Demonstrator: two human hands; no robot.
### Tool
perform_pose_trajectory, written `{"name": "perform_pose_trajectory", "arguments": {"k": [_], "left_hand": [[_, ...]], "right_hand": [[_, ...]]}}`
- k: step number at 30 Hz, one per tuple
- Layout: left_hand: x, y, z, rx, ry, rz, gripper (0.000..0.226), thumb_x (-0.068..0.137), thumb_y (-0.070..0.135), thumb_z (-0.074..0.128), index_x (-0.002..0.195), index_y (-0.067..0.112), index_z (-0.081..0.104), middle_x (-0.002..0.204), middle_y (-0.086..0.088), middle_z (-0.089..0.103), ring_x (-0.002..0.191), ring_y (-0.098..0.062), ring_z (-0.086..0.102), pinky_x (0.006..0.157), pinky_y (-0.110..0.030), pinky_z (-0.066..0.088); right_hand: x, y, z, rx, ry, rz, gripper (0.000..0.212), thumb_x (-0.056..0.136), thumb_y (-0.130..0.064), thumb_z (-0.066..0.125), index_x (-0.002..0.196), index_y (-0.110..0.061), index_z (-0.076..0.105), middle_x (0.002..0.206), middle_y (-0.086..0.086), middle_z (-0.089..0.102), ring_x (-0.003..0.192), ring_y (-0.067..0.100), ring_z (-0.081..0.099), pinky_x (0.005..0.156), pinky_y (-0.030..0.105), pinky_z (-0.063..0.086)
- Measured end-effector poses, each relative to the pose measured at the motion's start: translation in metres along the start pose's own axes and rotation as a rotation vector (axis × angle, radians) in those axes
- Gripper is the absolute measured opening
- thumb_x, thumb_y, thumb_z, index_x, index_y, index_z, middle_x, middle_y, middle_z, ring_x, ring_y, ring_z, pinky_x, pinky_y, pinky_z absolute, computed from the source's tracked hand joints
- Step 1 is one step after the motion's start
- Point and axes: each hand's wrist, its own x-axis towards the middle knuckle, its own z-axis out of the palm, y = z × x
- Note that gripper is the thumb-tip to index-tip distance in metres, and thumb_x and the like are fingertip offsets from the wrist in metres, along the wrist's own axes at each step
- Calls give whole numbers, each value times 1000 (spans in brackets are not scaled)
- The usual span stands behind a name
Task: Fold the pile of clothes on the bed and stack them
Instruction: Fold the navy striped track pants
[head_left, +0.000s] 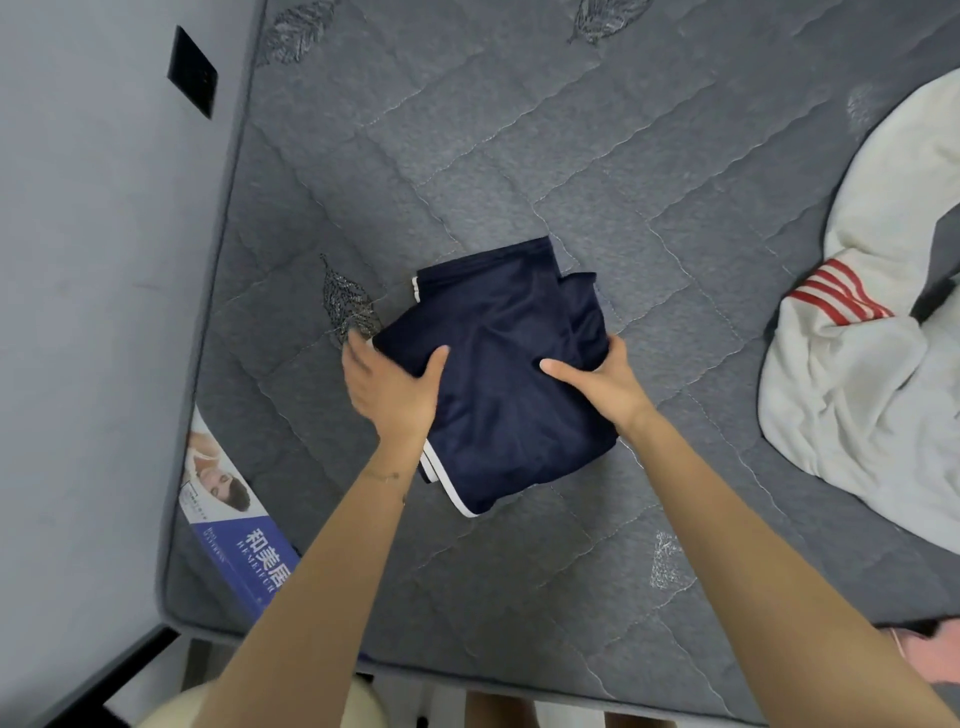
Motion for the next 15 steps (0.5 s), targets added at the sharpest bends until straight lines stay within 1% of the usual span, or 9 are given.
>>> {"name": "perform_pose_trajectory", "arguments": {"k": [1, 3, 5, 7, 9, 10, 13, 14, 15], "left_hand": [[-5, -6, 1, -137, -11, -134, 102, 77, 46, 77, 150, 3, 20, 152, -18, 30, 142, -33, 28, 116, -45, 23], [-18, -18, 7, -398, -90, -337, 85, 76, 41, 80, 136, 0, 37, 136, -14, 49, 126, -30, 49, 108, -44, 39], [-28, -22, 7, -482, -178, -394, 69, 73, 40, 83, 121, 4, 48, 124, -9, 59, 114, -25, 58, 101, -44, 48], [-22, -19, 11, -544, -219, -401, 63, 72, 39, 84, 118, 9, 51, 119, -3, 63, 108, -20, 62, 97, -41, 51], [-56, -44, -22, -800, -218, -431, 69, 73, 40, 84, 125, 9, 52, 120, -3, 65, 106, -20, 65, 96, -43, 53], [-52, -42, -21, -850, -282, -411, 74, 72, 41, 84, 129, 11, 49, 122, -3, 65, 107, -20, 66, 95, -45, 53], [-54, -44, -27, -869, -479, -401, 87, 66, 51, 84, 135, 23, 39, 126, 5, 63, 108, -16, 66, 84, -42, 58], [-53, -45, -31, -884, -563, -424, 90, 66, 55, 83, 138, 26, 37, 128, 7, 62, 109, -15, 66, 82, -40, 57], [-51, -47, -33, -916, -664, -455, 90, 67, 56, 81, 140, 27, 37, 130, 6, 62, 112, -16, 65, 86, -40, 55]], "right_hand": [[1, -3, -1, 17, -2, 33, 97, 62, -42, 89, 139, -22, 34, 128, -12, 54, 113, 9, 56, 92, 26, 45], [6, -9, -2, 71, -39, 66, 87, 62, -45, 89, 133, -21, 46, 123, -9, 63, 108, 11, 63, 94, 31, 51], [2, -19, -1, 111, -101, 69, 69, 66, -45, 86, 126, -25, 57, 116, -7, 70, 100, 11, 69, 89, 31, 54], [-1, -29, 2, 154, -155, 67, 51, 72, -42, 83, 116, -27, 64, 108, -8, 73, 92, 8, 71, 76, 24, 57], [-49, -28, 19, 99, -301, 0, 45, 77, -37, 80, 117, -24, 65, 106, -7, 74, 93, 9, 71, 68, 19, 56], [-50, -31, 19, 145, -319, -3, 44, 79, -35, 79, 119, -22, 64, 106, -6, 74, 96, 11, 71, 68, 19, 57], [-60, -32, 16, 259, -370, 4, 44, 82, -35, 76, 122, -21, 63, 112, -2, 73, 103, 16, 69, 74, 23, 57], [-64, -32, 17, 302, -398, 16, 46, 81, -36, 76, 123, -22, 62, 115, 0, 72, 106, 17, 68, 76, 25, 57], [-68, -33, 19, 331, -431, 28, 47, 81, -36, 75, 124, -22, 61, 118, 1, 71, 108, 18, 67, 79, 27, 57]]}}
